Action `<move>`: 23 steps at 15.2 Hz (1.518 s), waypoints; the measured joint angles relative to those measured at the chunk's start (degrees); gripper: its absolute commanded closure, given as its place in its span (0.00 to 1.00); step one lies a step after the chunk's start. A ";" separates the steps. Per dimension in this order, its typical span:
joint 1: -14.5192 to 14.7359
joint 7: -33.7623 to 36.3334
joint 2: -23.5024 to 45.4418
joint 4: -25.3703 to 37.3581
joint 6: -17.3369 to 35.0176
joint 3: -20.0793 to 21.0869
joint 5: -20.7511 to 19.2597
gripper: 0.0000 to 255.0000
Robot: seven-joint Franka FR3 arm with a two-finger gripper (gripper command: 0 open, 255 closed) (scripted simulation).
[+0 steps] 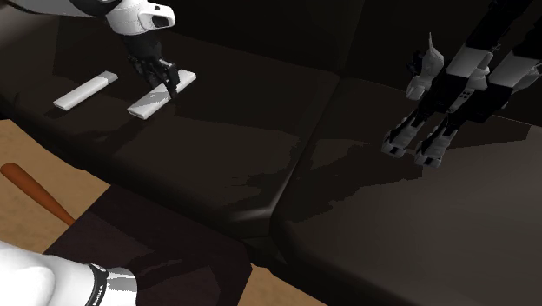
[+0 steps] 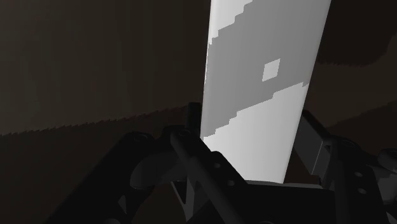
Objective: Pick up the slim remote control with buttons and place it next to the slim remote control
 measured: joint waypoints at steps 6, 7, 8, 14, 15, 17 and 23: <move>3.97 8.85 2.05 2.44 -0.41 5.35 0.85 1.00; 4.65 10.39 2.48 2.93 -0.45 6.24 0.93 1.00; 5.29 11.83 2.99 3.47 -0.48 7.07 0.98 1.00; 8.88 20.36 8.10 9.63 -1.64 11.58 0.26 1.00; 9.47 21.74 9.01 10.57 -1.71 12.24 0.03 1.00; 10.76 24.65 11.23 13.08 -2.09 13.56 -0.62 1.00; 11.76 27.03 13.58 12.75 0.43 14.44 -1.40 1.00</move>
